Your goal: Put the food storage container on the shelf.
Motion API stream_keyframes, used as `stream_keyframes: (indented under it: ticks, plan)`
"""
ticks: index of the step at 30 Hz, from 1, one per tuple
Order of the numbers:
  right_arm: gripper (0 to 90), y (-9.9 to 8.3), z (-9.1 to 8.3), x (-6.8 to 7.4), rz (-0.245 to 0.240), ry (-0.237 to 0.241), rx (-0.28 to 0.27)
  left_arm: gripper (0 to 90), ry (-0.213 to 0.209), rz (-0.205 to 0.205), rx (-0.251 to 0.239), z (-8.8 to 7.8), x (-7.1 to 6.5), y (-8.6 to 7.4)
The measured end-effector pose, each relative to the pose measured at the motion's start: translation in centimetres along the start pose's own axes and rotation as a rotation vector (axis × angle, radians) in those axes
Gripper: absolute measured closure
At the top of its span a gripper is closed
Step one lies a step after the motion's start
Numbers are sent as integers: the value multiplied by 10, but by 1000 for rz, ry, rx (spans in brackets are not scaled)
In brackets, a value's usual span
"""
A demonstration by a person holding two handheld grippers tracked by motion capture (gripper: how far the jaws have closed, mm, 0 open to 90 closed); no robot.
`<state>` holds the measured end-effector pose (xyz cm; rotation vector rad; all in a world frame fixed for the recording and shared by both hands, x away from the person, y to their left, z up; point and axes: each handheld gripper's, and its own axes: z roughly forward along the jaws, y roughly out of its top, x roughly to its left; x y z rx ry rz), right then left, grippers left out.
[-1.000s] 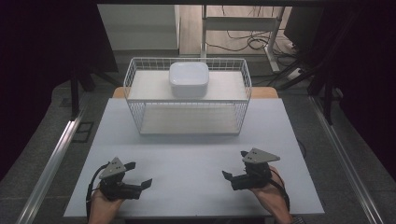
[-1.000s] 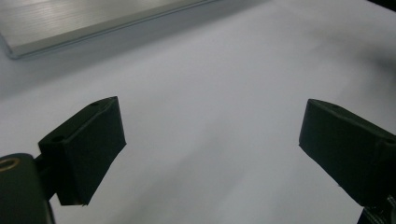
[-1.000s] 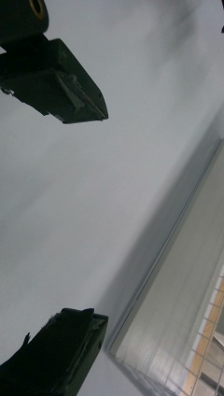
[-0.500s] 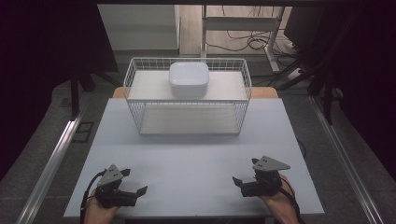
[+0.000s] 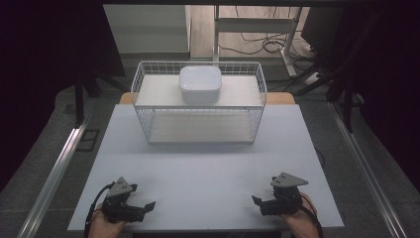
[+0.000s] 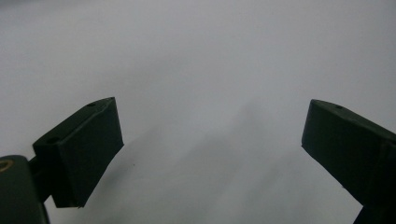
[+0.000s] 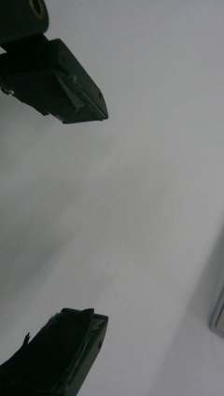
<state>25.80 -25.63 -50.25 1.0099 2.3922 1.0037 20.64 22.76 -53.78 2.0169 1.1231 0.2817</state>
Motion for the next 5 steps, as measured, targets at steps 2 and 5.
stream_keyframes:
  ticks: [2,5]
  plan:
    - [31,-1,1,0,2,-1,6,45,0,0,10,1,0,0]
    - [31,0,1,0,-3,-2,8,44,1,0,11,2,-1,0]
